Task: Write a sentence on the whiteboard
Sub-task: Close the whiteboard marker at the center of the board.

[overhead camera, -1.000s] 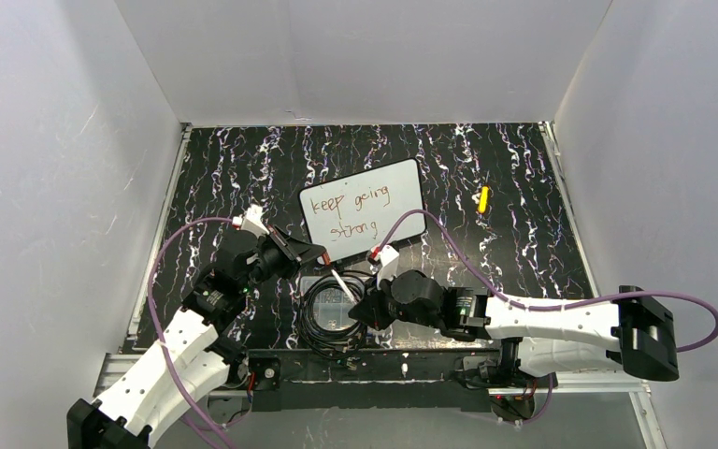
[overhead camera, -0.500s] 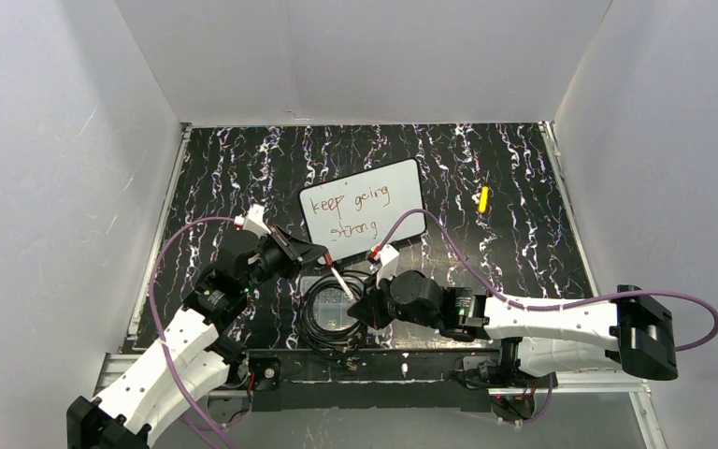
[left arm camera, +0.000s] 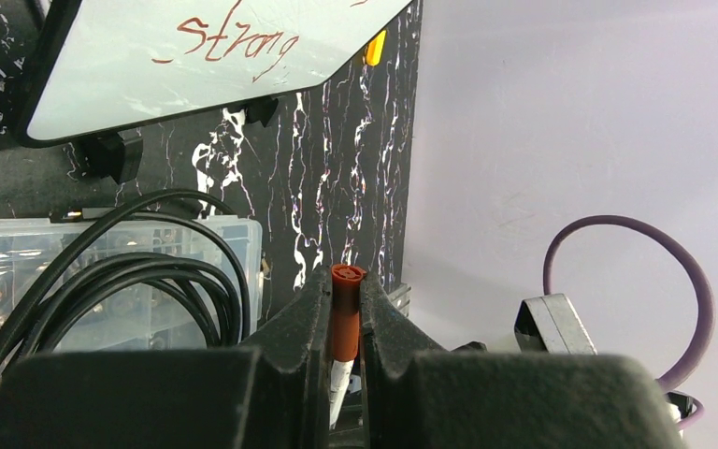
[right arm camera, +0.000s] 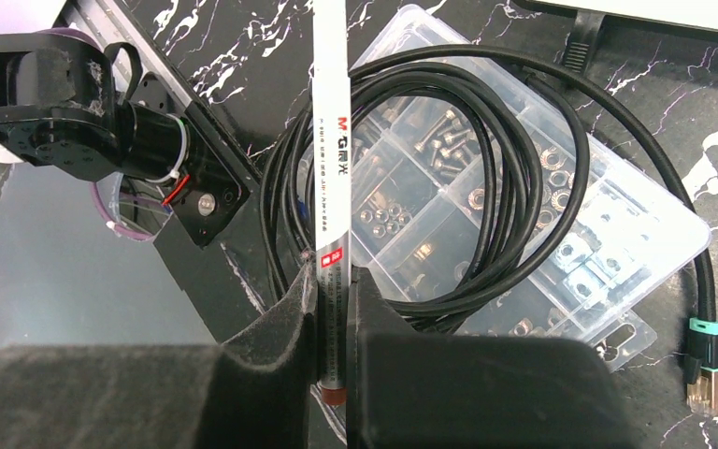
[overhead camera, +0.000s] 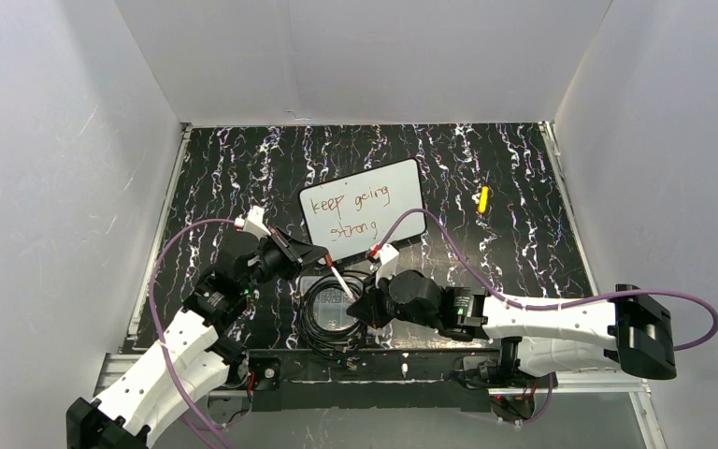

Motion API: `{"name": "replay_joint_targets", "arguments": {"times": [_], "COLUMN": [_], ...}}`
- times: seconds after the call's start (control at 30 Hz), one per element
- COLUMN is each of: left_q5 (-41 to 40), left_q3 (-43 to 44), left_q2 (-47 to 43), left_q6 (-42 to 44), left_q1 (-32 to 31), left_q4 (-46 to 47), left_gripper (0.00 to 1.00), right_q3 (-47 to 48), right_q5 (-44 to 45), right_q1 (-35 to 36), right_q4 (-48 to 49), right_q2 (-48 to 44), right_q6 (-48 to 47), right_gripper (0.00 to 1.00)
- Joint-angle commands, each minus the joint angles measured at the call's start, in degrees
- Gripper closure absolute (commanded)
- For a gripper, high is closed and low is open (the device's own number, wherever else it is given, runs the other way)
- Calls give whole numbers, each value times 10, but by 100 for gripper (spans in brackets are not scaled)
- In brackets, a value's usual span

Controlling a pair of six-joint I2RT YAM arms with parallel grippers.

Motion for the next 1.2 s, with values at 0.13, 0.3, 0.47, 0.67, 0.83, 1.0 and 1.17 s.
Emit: {"name": "replay_joint_targets", "arguments": {"times": [0.13, 0.3, 0.47, 0.67, 0.83, 1.0, 1.17], "left_q5": [8, 7, 6, 4, 11, 27, 47], "left_q3": [-5, -8, -11, -13, -31, -44, -46], "left_q2": [-11, -14, -17, -27, -37, -41, -53], "left_q6": [-1, -2, -6, -3, 8, 27, 65], "left_q1": [-6, -8, -10, -11, -14, -22, -27], "left_q4": [7, 7, 8, 8, 25, 53, 52], "left_gripper": [100, 100, 100, 100, 100, 100, 100], "right_q3": [29, 36, 40, 40, 49, 62, 82], "right_q5": [18, 23, 29, 51, 67, 82, 100], "right_q1": [3, 3, 3, 3, 3, 3, 3], "right_q4": [15, 11, 7, 4, 20, 36, 32], "right_q2": [0, 5, 12, 8, 4, 9, 22], "right_q6": [5, 4, 7, 20, 21, 10, 5], "right_gripper": [99, 99, 99, 99, 99, 99, 99]}}
